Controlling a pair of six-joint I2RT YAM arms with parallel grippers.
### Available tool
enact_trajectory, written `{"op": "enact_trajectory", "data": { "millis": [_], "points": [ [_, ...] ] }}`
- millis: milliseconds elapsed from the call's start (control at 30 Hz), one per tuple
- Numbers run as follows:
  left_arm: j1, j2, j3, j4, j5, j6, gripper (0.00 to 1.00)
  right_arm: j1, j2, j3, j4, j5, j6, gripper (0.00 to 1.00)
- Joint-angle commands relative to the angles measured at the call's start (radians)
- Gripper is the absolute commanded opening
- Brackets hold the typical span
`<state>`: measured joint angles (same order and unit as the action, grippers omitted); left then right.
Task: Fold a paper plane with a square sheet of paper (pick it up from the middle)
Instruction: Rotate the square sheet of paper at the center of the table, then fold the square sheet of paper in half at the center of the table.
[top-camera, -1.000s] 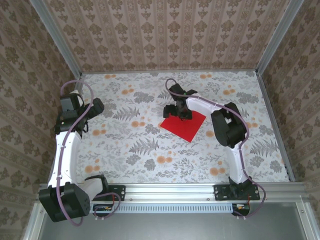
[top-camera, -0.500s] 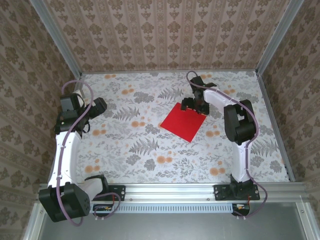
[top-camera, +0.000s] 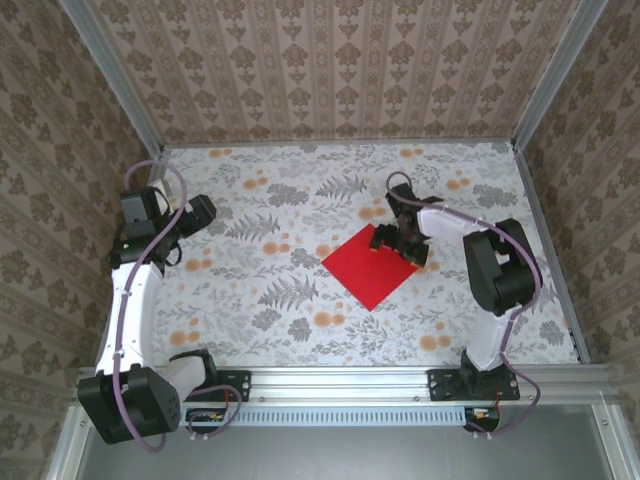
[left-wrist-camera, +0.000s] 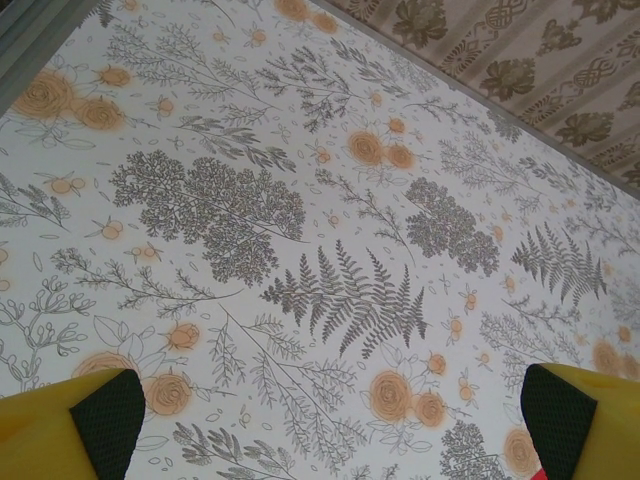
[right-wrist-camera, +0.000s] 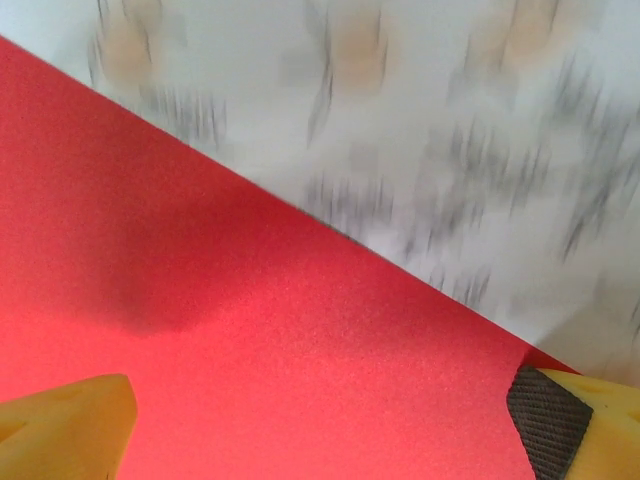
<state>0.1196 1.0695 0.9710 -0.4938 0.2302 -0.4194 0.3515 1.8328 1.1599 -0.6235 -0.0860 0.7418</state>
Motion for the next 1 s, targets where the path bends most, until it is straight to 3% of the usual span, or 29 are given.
{"op": "enact_trajectory", "data": {
  "millis": [0, 133, 233, 333, 600, 967],
  "points": [
    [0.007, 0.01, -0.01, 0.004, 0.025, -0.017, 1.0, 0.074, -0.021, -0.009, -0.066, -0.075, 0.045, 1.0],
    [0.006, 0.012, -0.011, 0.008, 0.037, -0.018, 1.0, 0.135, -0.027, 0.144, -0.243, 0.113, -0.26, 1.0],
    [0.006, 0.012, -0.012, 0.005, 0.037, -0.015, 1.0, 0.191, -0.019, 0.186, -0.29, 0.088, -0.494, 1.0],
    [0.007, 0.01, -0.011, 0.003, 0.034, -0.012, 1.0, 0.216, 0.027, 0.223, -0.332, 0.08, -0.607, 1.0],
    [0.006, 0.015, -0.007, -0.003, 0.034, -0.008, 1.0, 0.225, 0.118, 0.261, -0.318, 0.072, -0.674, 1.0],
    [0.006, 0.039, -0.001, -0.004, 0.04, -0.008, 1.0, 0.236, 0.209, 0.27, -0.308, 0.108, -0.645, 1.0]
  ]
}}
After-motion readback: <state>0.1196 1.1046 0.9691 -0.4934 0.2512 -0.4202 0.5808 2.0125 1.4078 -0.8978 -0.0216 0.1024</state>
